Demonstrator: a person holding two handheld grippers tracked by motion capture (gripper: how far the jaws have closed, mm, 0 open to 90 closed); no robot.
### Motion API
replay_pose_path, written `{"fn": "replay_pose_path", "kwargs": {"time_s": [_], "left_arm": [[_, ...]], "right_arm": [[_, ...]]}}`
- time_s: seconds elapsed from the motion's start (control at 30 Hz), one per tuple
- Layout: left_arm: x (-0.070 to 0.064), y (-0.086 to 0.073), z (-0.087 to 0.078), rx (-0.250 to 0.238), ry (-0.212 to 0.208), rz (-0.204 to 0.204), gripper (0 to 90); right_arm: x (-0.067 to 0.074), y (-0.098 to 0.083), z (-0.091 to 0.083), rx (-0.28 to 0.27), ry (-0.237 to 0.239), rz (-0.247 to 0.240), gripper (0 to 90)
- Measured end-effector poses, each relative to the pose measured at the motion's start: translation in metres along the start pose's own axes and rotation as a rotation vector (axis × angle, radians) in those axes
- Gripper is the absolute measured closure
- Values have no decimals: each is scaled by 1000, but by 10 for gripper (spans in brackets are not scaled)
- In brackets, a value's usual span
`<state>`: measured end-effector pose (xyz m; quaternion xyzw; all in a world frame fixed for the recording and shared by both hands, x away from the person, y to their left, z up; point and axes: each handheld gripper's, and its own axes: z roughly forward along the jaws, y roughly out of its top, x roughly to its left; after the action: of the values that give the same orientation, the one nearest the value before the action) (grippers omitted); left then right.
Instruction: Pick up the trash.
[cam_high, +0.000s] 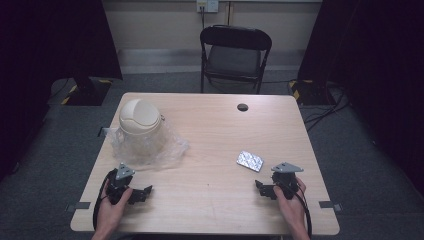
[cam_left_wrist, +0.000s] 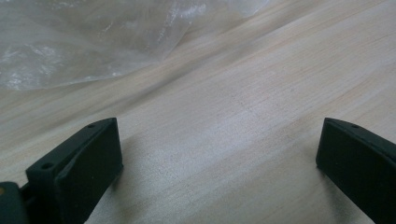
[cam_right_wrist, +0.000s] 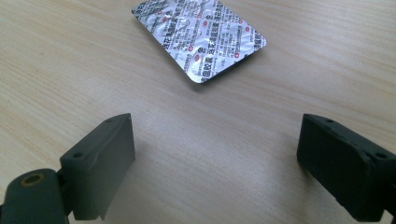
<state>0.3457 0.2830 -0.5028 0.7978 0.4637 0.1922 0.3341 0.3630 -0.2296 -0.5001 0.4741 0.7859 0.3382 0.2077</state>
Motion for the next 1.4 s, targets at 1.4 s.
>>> {"fn": "replay_pose_path", "kwargs": {"time_s": [1.4], "left_arm": [[2,-1,0,-4,-16,11,0]], "right_arm": [[35,61,4,-78,135,-76,142]]}}
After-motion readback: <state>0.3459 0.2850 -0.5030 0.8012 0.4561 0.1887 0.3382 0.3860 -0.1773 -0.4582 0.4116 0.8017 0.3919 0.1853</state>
